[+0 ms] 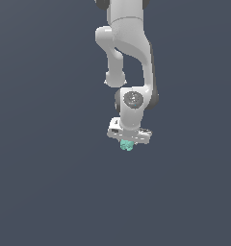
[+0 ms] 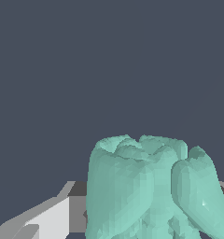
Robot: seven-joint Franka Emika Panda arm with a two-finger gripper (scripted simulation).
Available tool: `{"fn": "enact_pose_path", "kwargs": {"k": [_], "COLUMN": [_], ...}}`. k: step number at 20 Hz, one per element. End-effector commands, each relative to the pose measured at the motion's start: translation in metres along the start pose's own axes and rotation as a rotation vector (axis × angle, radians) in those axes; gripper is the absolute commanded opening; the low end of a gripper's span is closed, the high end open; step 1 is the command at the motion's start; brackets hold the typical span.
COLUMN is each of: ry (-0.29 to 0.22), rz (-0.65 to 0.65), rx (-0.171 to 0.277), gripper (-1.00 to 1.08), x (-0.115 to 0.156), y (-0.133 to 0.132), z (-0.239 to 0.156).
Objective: Pick up the object and move it to a goal position.
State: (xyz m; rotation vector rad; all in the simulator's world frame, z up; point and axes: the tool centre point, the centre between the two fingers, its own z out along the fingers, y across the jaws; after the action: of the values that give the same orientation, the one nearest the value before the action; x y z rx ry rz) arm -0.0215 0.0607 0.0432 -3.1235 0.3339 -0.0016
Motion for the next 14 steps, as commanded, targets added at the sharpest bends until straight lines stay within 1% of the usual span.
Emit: {"fn": "enact_pose_path", "kwargs": {"k": [1, 7, 14], "ry": [0.001, 0.001, 0.000], "rz": [0.000, 0.000, 0.000], "rx": [0.000, 0.000, 0.000], "gripper": [-1.00, -1.00, -1.00], "x": [0.005, 0.028, 0.069], "y": [0.002, 0.010, 0.024], "z": [-0.003, -0.016, -0.039]}}
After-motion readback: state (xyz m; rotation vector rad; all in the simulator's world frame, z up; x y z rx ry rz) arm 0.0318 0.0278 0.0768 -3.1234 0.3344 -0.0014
